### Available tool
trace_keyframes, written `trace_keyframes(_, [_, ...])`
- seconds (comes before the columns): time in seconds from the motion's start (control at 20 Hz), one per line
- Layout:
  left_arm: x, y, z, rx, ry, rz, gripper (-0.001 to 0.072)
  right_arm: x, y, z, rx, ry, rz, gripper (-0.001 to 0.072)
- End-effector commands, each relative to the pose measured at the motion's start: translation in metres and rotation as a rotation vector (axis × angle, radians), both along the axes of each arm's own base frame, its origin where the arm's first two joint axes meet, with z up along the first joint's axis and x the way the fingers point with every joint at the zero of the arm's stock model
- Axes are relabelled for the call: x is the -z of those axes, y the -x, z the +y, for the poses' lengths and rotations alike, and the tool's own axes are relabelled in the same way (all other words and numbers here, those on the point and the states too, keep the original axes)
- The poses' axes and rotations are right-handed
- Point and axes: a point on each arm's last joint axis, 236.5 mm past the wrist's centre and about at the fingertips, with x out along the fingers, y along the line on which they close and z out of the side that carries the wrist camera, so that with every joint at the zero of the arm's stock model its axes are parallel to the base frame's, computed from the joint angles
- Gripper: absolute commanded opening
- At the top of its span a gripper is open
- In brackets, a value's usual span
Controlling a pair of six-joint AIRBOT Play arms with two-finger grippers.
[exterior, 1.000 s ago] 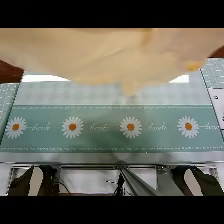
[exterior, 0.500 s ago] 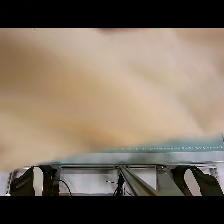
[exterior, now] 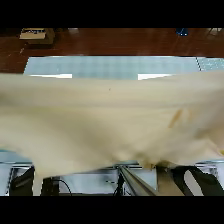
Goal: Fold the shirts.
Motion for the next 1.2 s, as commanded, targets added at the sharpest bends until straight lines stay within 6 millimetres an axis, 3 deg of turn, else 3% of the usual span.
trace_keyframes(0.0, [0.090,-0.019,0.011,0.045,0.077,0.285,0.0016,0.102,-0.040,0.000,-0.072,-0.001,0.344,0.0038])
trace_keyframes(0.1, [0.121,-0.042,0.013,0.064,0.141,0.350,0.0016,0.146,-0.083,0.009,-0.132,-0.025,0.435,0.0038])
trace_keyframes(0.15, [0.130,-0.059,0.015,0.075,0.166,0.347,0.0016,0.158,-0.109,0.013,-0.148,-0.037,0.431,0.0038])
trace_keyframes(0.3, [0.150,-0.129,0.034,0.075,0.188,0.304,0.0016,0.175,-0.197,0.022,-0.162,-0.094,0.294,0.0038])
trace_keyframes(0.5, [0.205,-0.214,0.053,0.049,0.327,0.344,0.0016,0.206,-0.271,0.035,-0.152,-0.217,0.204,0.0039])
trace_keyframes(0.7, [0.257,-0.272,0.058,0.046,0.433,0.337,0.0016,0.245,-0.319,0.038,-0.120,-0.299,0.172,0.0039])
trace_keyframes(0.85, [0.270,-0.304,0.069,0.014,0.371,0.250,0.0017,0.261,-0.348,0.038,-0.116,-0.324,0.114,0.0039])
trace_keyframes(1.0, [0.271,-0.326,0.079,-0.053,0.310,0.177,0.0017,0.269,-0.371,0.037,-0.075,-0.386,0.055,0.0039])
trace_keyframes(1.15, [0.293,-0.333,0.074,-0.058,0.309,0.208,0.0017,0.303,-0.374,0.041,-0.068,-0.419,0.124,0.0039])
